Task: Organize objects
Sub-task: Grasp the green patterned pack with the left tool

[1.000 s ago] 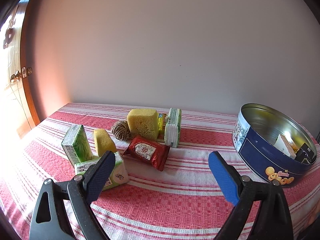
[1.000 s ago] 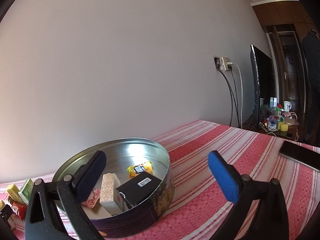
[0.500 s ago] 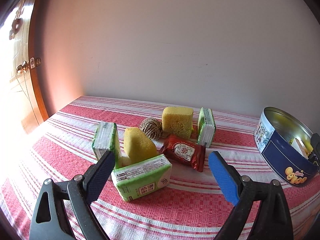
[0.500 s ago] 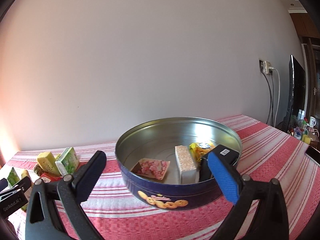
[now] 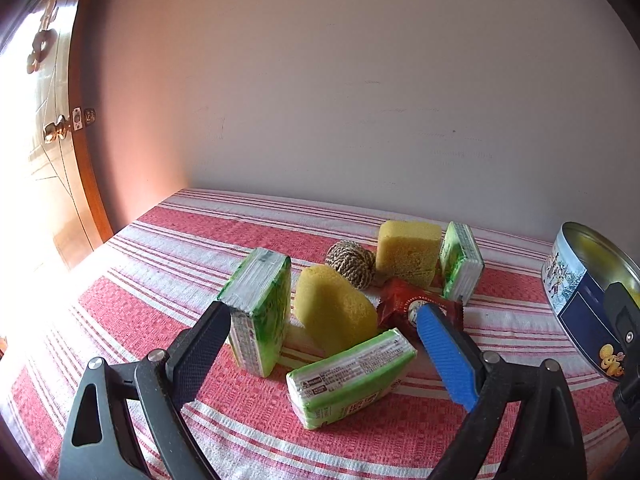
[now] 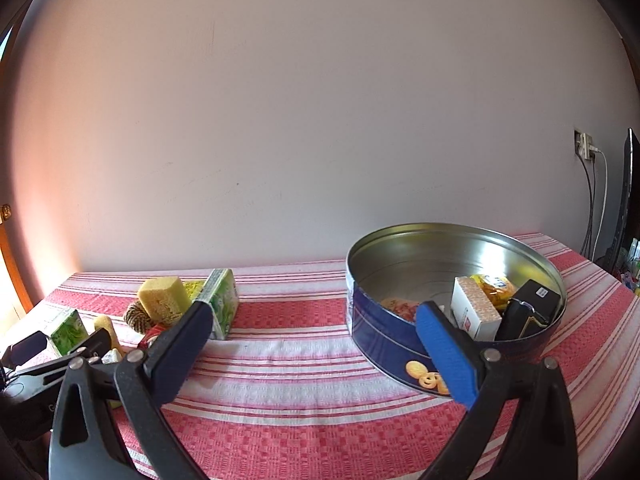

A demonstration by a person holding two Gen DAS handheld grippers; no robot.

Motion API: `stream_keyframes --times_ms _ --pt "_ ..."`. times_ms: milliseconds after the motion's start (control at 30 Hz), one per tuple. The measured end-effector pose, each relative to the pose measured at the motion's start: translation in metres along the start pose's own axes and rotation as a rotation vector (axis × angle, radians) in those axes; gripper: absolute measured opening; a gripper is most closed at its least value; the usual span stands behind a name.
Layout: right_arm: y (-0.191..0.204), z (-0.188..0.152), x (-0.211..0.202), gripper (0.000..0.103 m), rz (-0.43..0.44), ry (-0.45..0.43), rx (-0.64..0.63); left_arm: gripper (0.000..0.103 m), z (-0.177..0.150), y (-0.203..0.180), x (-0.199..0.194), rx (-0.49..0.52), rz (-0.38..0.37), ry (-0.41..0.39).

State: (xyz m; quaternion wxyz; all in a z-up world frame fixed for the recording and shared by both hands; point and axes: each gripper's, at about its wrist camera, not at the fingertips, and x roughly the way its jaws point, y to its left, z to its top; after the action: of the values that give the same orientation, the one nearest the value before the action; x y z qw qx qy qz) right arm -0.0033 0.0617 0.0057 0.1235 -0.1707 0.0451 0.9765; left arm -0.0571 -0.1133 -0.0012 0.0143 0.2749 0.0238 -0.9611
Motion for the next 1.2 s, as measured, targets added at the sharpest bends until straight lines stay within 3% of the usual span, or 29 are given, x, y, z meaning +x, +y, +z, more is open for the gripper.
stream_keyframes --times_ms 367,433,567,667,733,833,1000,1133,1200 --pt "0.005 -0.002 0.005 0.103 0.017 0.03 0.016 0.096 0.01 0.018 0.026 -0.033 0.008 0.072" --pt "0.003 -0.002 0.006 0.103 0.019 0.035 0.022 0.096 0.012 0.027 0.04 -0.057 -0.017 0.131" --pt "0.001 -0.003 0.007 0.103 0.025 0.043 0.034 0.096 0.014 0.056 0.058 -0.189 -0.15 0.223" --pt "0.0 -0.003 0.008 0.103 0.035 0.055 0.04 0.093 0.015 0.064 0.056 -0.205 -0.169 0.212" --pt "-0.001 -0.003 0.009 0.103 0.04 0.062 0.045 0.083 0.016 0.063 0.052 -0.183 -0.182 0.198" --pt "-0.004 -0.004 0.01 0.103 0.048 0.072 0.056 0.079 0.018 0.055 0.05 -0.145 -0.18 0.19" --pt "-0.006 -0.005 0.012 0.103 0.061 0.093 0.071 0.078 0.023 0.066 0.05 -0.204 -0.249 0.195" --pt "-0.007 -0.005 0.013 0.103 0.069 0.099 0.075 0.078 0.022 0.069 0.049 -0.206 -0.229 0.205" --pt "-0.007 -0.006 0.014 0.103 0.075 0.105 0.075 0.078 0.02 0.076 0.049 -0.226 -0.261 0.23"
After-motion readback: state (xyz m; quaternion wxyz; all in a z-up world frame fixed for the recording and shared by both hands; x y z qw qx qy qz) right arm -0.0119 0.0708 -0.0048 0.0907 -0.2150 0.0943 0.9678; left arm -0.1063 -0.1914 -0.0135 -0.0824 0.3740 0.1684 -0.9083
